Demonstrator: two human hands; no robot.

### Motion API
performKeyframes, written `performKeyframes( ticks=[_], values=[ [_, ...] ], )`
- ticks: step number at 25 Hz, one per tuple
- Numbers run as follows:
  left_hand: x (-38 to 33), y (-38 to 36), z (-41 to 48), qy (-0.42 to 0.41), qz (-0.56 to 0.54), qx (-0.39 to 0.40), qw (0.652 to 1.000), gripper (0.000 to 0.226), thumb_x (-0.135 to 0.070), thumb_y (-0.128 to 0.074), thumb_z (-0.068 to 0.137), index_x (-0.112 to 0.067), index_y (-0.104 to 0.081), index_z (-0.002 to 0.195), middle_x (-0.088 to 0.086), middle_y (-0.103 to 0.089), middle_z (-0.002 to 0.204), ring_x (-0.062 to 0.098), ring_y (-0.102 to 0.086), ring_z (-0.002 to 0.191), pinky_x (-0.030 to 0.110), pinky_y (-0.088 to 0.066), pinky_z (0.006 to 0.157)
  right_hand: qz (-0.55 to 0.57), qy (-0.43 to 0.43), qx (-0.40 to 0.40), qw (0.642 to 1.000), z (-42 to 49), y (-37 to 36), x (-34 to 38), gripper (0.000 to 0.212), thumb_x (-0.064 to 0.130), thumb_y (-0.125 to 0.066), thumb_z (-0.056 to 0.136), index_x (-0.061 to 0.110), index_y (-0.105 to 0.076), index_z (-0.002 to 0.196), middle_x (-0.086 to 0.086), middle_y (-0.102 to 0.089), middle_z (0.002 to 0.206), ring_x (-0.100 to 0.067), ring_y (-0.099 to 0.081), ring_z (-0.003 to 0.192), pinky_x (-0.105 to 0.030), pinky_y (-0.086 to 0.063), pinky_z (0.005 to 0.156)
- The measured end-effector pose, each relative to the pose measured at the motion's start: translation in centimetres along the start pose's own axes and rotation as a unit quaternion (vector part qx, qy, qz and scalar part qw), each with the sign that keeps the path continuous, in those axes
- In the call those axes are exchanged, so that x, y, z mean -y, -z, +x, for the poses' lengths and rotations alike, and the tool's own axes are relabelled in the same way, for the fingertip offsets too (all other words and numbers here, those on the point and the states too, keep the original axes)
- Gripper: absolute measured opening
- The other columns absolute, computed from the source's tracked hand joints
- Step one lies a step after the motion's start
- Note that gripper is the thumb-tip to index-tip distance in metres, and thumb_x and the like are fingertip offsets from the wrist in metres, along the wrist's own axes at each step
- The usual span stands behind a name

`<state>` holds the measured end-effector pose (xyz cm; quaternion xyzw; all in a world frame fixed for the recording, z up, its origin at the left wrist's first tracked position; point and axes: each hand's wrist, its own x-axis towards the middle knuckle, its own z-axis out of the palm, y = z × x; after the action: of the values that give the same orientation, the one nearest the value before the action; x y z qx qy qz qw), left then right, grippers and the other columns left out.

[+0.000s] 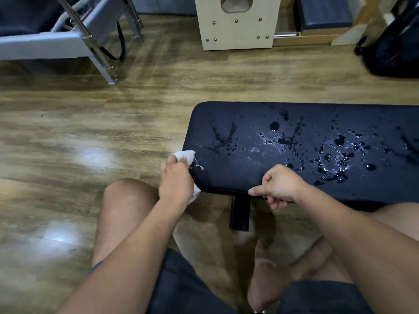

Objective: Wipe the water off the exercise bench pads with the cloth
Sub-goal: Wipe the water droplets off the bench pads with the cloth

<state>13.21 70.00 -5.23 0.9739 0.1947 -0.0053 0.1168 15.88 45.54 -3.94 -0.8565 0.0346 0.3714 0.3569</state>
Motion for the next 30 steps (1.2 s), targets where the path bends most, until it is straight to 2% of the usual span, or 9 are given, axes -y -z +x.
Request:
performKeyframes(
  ticks=[2,4,6,10,15,19,23,27,30],
  values=[
    [-0.7,-0.6,-0.6,-0.025,0.0,-0.01,1.0,0.024,-0.011,-0.045,0.093,-0.007,-0.06,0.111,0.014,-0.047,0.119,0.034,-0.044,0.103,0.041,-0.04,0.084,-0.006,0.0,-0.002,1.0,-0.1,0.1,0.0,0.037,0.033,-0.079,0.077,0.013,-0.053,0.059,-0.005,-0.06,0.045,-0.024,-0.066,0.046,-0.022,-0.038,0.039],
    [-1.4,-1.4,-1.5,-0.091,0.002,-0.014,0.996,0.025,-0.019,-0.045,0.095,-0.008,-0.059,0.113,0.011,-0.045,0.114,0.031,-0.044,0.1,0.042,-0.043,0.085,-0.018,0.005,-0.004,1.0,-0.1,-0.1,-0.2,0.038,0.036,-0.077,0.078,0.013,-0.053,0.059,-0.004,-0.061,0.046,-0.023,-0.068,0.047,-0.023,-0.04,0.041],
    [-1.4,-1.9,-1.0,-0.124,0.021,-0.021,0.992,0.024,-0.018,-0.045,0.096,-0.008,-0.057,0.114,0.01,-0.044,0.11,0.029,-0.043,0.1,0.04,-0.042,0.085,-0.023,0.013,-0.008,1.0,-0.1,-0.3,-0.6,0.04,0.037,-0.075,0.08,0.014,-0.052,0.058,-0.003,-0.061,0.045,-0.021,-0.068,0.047,-0.023,-0.041,0.042],
    [-1.4,-1.5,2.6,-0.115,0.035,-0.026,0.992,0.023,-0.008,-0.043,0.094,-0.006,-0.058,0.112,0.014,-0.047,0.109,0.033,-0.044,0.099,0.039,-0.039,0.085,-0.019,0.008,0.031,0.999,0.2,0.3,-0.2,0.04,0.035,-0.074,0.082,0.015,-0.05,0.058,-0.002,-0.06,0.045,-0.019,-0.066,0.045,-0.021,-0.04,0.04],
    [-3.0,-1.4,9.9,-0.145,0.07,-0.002,0.987,0.022,-0.002,-0.043,0.089,-0.003,-0.057,0.106,0.018,-0.051,0.108,0.038,-0.049,0.096,0.039,-0.038,0.081,-0.01,-0.022,0.082,0.996,1.2,1.1,0.3,0.035,0.033,-0.074,0.082,0.011,-0.054,0.062,-0.006,-0.06,0.048,-0.022,-0.063,0.044,-0.02,-0.037,0.034],
    [-5.5,-1.5,13.5,-0.168,0.098,-0.005,0.981,0.031,0.004,-0.038,0.089,-0.001,-0.054,0.116,0.018,-0.047,0.118,0.037,-0.045,0.106,0.038,-0.037,0.084,-0.005,-0.044,0.094,0.995,1.8,1.1,0.5,0.035,0.032,-0.077,0.078,0.008,-0.059,0.06,-0.008,-0.06,0.047,-0.024,-0.062,0.042,-0.022,-0.038,0.035],
    [-8.3,-0.7,17.0,-0.126,0.084,0.038,0.988,0.031,0.0,-0.04,0.089,-0.001,-0.056,0.116,0.018,-0.045,0.125,0.036,-0.044,0.114,0.037,-0.039,0.088,0.006,-0.052,0.094,0.994,1.7,1.2,0.7,0.035,0.031,-0.078,0.077,0.006,-0.06,0.059,-0.009,-0.059,0.047,-0.024,-0.062,0.041,-0.022,-0.038,0.035],
    [-6.6,-0.6,13.3,-0.142,0.064,0.054,0.986,0.036,-0.01,-0.039,0.091,-0.003,-0.052,0.125,0.019,-0.047,0.126,0.037,-0.044,0.116,0.038,-0.036,0.094,0.009,-0.055,0.077,0.995,1.4,0.9,0.7,0.037,0.032,-0.078,0.076,0.007,-0.058,0.057,-0.009,-0.06,0.046,-0.026,-0.062,0.043,-0.021,-0.036,0.035],
    [-4.6,0.2,6.2,-0.119,0.039,0.052,0.991,0.042,-0.005,-0.041,0.087,-0.013,-0.052,0.127,0.013,-0.044,0.126,0.035,-0.043,0.116,0.041,-0.041,0.091,0.004,-0.041,0.046,0.998,0.8,0.6,0.2,0.039,0.037,-0.077,0.078,0.012,-0.056,0.058,-0.008,-0.061,0.047,-0.026,-0.065,0.045,-0.021,-0.037,0.037]
  ],
)
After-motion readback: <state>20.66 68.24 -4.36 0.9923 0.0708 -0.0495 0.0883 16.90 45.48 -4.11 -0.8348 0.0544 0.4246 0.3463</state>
